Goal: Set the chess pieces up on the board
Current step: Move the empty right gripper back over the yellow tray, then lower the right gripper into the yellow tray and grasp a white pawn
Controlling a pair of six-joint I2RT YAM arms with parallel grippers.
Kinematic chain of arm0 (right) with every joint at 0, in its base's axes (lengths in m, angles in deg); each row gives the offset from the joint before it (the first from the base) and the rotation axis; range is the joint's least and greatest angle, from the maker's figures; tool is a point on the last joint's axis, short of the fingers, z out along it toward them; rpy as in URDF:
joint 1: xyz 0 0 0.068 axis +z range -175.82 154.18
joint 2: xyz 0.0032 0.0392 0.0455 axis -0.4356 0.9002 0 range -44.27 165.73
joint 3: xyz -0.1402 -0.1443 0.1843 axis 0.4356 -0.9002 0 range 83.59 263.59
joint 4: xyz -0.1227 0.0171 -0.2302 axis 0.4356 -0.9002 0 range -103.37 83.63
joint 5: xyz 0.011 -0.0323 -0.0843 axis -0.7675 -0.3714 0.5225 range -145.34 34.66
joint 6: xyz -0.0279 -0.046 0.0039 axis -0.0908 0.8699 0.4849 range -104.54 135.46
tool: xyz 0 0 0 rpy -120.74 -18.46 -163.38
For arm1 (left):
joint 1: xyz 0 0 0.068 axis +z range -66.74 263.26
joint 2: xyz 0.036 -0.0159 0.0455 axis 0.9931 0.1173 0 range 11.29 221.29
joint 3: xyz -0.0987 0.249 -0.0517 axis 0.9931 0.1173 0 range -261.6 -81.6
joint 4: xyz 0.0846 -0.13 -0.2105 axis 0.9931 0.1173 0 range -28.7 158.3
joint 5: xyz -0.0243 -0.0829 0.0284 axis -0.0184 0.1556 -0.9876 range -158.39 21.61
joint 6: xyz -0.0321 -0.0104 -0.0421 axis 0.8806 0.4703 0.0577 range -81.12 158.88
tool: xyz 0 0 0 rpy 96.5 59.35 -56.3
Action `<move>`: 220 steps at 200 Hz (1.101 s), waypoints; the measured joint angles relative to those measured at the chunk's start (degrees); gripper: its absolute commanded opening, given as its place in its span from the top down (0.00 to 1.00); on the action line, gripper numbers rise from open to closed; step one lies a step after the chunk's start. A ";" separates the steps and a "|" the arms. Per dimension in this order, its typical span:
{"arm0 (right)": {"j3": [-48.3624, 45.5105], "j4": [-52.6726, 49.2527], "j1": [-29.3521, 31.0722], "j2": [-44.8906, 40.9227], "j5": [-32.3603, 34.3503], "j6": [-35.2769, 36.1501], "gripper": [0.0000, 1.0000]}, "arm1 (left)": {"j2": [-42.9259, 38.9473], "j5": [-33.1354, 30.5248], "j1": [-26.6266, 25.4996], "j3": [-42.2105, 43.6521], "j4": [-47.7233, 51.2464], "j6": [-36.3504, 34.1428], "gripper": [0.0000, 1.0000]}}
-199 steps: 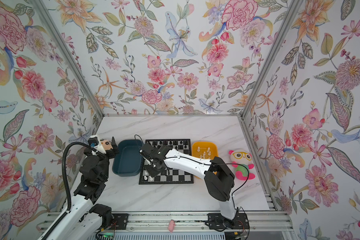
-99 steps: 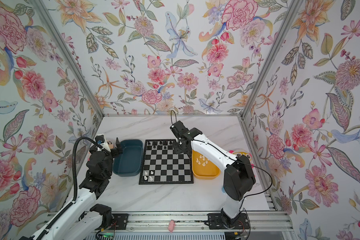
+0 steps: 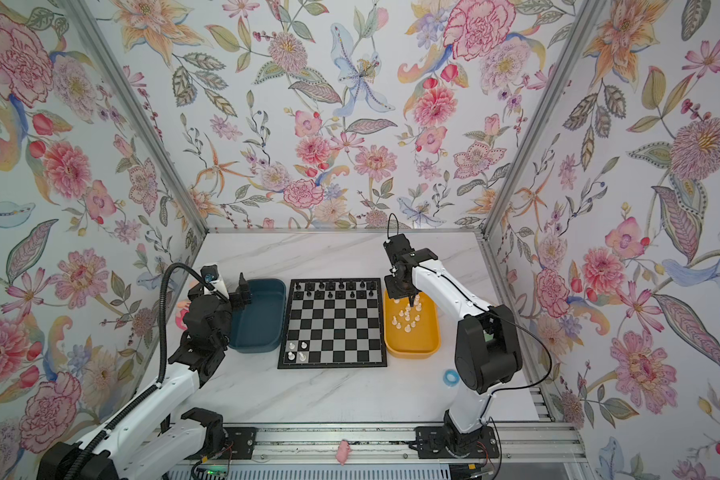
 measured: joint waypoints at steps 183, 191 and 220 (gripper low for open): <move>-7.50 6.10 -10.71 4.17 -3.43 0.72 0.75 | 4.52 0.22 0.00 -1.40 -1.86 -0.20 0.05; -7.50 6.43 -10.84 4.46 -3.80 0.70 0.75 | 4.52 0.24 0.00 -1.40 -1.86 -0.20 0.05; -7.54 7.52 -11.17 5.03 -5.09 0.72 0.76 | 4.66 0.31 0.00 -1.42 -1.86 -0.20 0.05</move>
